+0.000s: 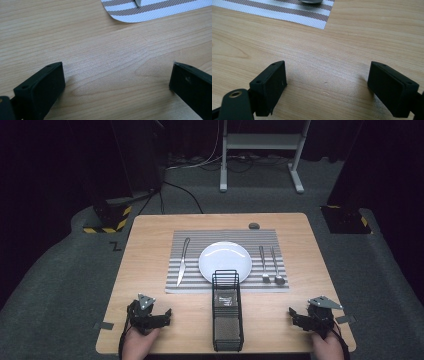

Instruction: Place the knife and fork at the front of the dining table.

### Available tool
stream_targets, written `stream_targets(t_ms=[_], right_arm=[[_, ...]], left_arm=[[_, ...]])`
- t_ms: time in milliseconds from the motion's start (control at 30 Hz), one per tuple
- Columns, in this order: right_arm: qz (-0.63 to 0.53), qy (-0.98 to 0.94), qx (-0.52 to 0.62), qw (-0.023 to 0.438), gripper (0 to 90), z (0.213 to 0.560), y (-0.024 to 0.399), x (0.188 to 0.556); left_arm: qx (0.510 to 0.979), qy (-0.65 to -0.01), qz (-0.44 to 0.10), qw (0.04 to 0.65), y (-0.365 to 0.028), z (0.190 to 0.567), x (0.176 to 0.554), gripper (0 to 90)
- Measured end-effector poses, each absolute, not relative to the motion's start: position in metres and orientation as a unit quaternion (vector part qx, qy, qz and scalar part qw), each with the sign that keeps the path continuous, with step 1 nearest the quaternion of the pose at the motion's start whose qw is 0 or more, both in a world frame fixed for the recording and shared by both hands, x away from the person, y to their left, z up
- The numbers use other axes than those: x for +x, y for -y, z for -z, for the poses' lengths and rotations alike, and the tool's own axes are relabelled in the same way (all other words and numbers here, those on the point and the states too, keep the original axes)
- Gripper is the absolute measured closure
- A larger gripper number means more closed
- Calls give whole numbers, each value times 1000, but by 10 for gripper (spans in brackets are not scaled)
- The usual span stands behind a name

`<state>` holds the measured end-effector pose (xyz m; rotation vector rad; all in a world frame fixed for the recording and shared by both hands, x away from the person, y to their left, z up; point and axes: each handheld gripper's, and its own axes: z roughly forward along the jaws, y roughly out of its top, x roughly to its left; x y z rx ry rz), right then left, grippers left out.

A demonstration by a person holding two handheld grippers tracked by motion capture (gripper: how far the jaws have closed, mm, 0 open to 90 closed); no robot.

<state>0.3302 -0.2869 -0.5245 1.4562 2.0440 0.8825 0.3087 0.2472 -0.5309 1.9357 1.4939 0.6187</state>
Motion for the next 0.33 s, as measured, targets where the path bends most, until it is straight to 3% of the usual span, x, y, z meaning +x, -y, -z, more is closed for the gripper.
stream_targets(t_ms=[333], right_arm=[[-322, -745, 533, 239, 151, 525, 287, 330]], left_arm=[[731, -565, -233, 304, -247, 531, 309, 1]])
